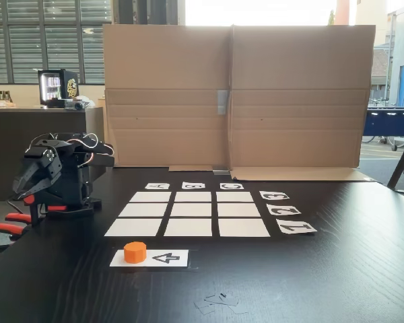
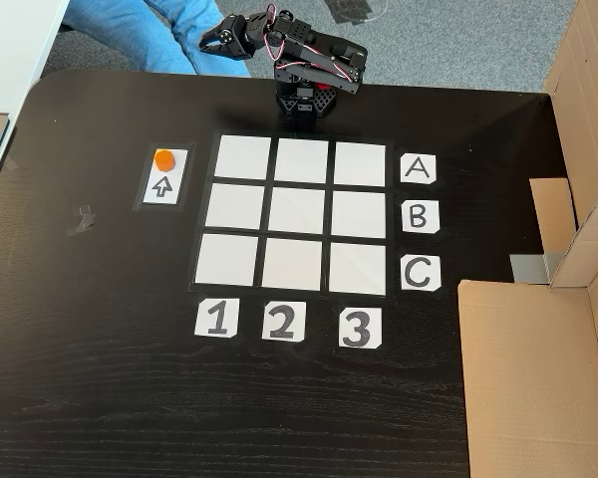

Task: Pick up the round, orange token and place it in the grid on square B2.

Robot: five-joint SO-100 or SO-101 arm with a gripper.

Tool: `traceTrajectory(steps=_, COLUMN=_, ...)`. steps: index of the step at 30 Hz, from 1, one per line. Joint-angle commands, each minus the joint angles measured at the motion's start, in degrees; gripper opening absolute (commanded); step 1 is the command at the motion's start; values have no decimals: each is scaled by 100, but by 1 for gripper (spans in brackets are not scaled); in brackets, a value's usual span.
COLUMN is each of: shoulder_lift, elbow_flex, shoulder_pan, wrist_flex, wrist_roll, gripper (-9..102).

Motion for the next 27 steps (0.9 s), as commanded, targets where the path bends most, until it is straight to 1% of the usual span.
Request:
traceTrajectory(steps=1, shoulder_lift=53, elbow_flex=18, shoulder_pan=88, wrist_flex=-88, wrist_roll=-149, gripper=-1)
traceTrajectory(steps=20, shoulder_lift=9, elbow_flex=-9, shoulder_pan=35, wrist_flex=-79, wrist_roll=-158, gripper=-1)
traceTrajectory(steps=22, shoulder_lift=-44, elbow_flex=-105, shoulder_pan=18, wrist_flex=79, wrist_roll=-211, gripper=-1)
traceTrajectory(steps=25, shoulder_lift=-352, elbow_flex=-492, shoulder_pan=-26, wrist_flex=554, wrist_roll=-431, gripper=-1)
traceTrajectory(steps=27, shoulder_lift=-598, elbow_flex=-721, shoulder_pan=-97, wrist_flex=668, wrist_roll=-431, gripper=-1)
